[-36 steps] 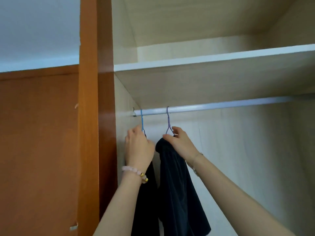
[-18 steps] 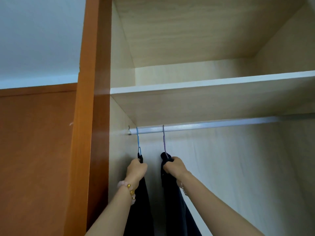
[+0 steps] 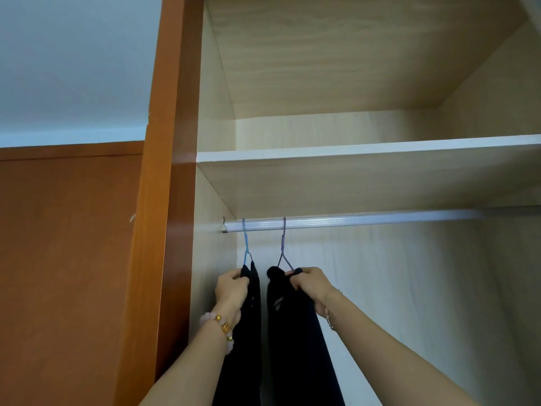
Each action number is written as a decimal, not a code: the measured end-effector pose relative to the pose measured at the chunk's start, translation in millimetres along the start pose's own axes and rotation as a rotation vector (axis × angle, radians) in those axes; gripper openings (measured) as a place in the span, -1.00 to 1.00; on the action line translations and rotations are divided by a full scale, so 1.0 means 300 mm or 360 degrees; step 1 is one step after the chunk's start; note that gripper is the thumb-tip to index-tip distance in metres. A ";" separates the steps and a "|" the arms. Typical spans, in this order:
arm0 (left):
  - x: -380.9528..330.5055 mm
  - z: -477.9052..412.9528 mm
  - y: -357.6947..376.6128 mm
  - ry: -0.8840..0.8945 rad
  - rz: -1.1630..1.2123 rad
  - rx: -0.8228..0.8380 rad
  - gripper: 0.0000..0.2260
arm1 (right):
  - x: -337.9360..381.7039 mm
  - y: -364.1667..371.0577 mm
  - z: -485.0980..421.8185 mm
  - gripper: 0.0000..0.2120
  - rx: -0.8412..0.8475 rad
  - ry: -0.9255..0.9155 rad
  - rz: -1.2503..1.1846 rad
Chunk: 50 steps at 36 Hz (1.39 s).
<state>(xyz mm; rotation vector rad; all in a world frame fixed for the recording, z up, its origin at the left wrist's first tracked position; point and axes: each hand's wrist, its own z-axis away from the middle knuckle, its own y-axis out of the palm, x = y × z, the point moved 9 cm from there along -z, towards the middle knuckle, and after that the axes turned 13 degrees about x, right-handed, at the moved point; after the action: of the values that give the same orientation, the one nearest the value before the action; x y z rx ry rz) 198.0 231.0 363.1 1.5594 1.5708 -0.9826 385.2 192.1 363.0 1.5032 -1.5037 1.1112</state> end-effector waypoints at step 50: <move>1.025 1.271 0.265 -0.0985 0.0204 0.0823 -0.72 | -1.177 -0.259 1.386 -0.77 -0.0502 0.1001 0.0020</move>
<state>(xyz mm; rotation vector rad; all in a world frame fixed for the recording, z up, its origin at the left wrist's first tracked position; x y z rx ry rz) 258.2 35.1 -88.9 1.4449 0.8130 -1.6880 515.4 -59.2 -109.8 0.8216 -1.1714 1.1482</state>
